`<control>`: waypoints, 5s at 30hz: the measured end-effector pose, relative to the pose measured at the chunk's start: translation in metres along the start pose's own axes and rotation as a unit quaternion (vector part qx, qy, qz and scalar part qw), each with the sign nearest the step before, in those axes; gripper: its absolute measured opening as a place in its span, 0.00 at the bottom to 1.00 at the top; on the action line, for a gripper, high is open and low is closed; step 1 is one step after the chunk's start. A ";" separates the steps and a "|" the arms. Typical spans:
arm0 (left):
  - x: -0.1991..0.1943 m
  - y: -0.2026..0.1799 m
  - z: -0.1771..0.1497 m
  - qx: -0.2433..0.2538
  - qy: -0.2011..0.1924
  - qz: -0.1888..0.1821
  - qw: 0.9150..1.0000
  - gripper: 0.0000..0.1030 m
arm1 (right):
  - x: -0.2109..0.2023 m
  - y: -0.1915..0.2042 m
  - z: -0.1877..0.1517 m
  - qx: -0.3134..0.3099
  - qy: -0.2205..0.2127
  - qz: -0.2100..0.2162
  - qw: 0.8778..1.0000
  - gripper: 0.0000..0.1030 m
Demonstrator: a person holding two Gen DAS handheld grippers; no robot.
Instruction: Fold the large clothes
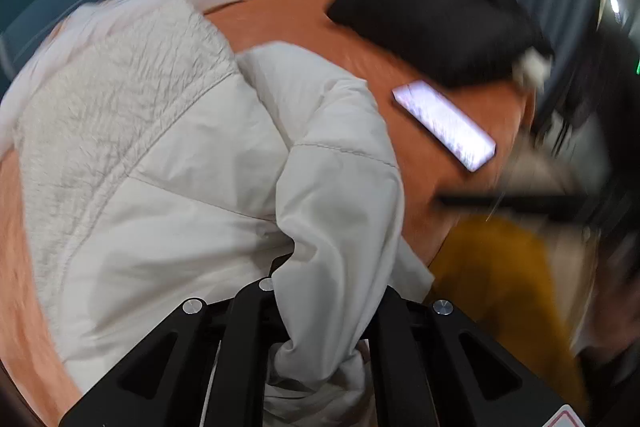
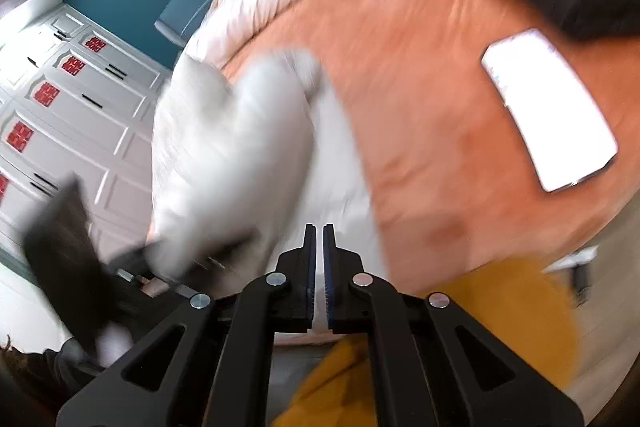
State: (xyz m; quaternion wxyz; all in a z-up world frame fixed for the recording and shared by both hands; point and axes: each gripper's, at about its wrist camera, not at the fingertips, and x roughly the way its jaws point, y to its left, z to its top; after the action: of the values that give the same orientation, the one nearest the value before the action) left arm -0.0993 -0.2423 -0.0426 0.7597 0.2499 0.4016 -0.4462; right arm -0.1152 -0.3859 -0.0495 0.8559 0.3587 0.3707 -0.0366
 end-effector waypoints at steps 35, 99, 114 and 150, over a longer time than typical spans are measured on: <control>-0.036 0.175 0.023 -0.252 -0.078 0.097 0.960 0.67 | 0.055 0.124 0.059 -0.098 -0.012 -0.059 0.993 0.14; -0.007 0.166 -0.081 -0.311 -0.010 0.094 0.946 0.95 | 0.153 0.028 0.085 -0.039 0.016 -0.098 0.994 0.19; -0.043 0.146 -0.075 -0.276 -0.007 0.117 0.954 0.89 | 0.058 0.047 -0.015 -0.094 0.051 -0.117 0.987 0.21; -0.018 0.225 -0.077 -0.417 -0.024 -0.043 0.908 0.57 | 0.085 -0.020 -0.004 0.103 0.080 0.052 0.990 0.19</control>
State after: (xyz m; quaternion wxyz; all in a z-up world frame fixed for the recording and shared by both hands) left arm 0.0636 -0.0697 -0.0653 0.7843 -0.1178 0.5427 -0.2766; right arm -0.0628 -0.3806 -0.1193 0.7828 0.4653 0.4132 -0.0013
